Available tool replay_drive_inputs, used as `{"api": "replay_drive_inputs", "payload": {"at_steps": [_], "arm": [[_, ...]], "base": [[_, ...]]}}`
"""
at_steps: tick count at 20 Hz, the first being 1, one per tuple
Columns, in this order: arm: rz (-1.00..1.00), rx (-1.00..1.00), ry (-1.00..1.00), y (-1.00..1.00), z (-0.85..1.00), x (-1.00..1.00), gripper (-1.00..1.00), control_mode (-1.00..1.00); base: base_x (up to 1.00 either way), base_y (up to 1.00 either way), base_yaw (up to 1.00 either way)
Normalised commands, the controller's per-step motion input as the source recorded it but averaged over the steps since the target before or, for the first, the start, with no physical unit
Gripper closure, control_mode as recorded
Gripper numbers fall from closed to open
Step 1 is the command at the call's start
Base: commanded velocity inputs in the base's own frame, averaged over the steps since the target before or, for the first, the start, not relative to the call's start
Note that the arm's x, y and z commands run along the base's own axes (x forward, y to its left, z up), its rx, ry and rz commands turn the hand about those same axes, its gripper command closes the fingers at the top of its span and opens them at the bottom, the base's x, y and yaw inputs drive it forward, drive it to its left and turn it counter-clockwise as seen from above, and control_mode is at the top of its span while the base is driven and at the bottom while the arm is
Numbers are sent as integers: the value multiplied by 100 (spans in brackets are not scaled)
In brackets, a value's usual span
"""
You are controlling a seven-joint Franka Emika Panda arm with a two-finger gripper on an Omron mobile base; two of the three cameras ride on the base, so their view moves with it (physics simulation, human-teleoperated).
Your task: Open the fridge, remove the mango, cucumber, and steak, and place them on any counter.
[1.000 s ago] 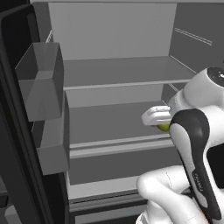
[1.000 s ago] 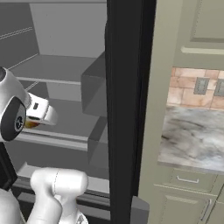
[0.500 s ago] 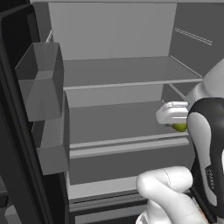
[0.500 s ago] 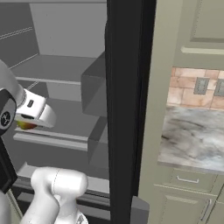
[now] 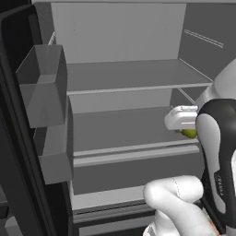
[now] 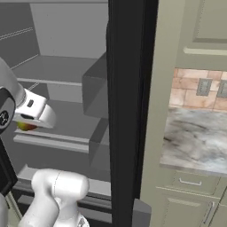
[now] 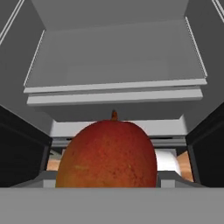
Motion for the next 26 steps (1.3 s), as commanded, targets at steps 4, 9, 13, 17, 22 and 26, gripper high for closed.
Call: {"api": "replay_drive_inputs", "payload": {"at_steps": [4,9,13,17,22,26], "arm": [[0,0,0,0,0,0,100,100],[0,0,0,0,0,0,100,100],[0,0,0,0,0,0,100,100],[0,0,0,0,0,0,100,100],[0,0,0,0,0,0,100,100],[0,0,0,0,0,0,100,100]], "base": [[-84,9,0],[-100,22,0],[-90,77,42],[-22,52,89],[-1,41,100],[-6,51,98]]}}
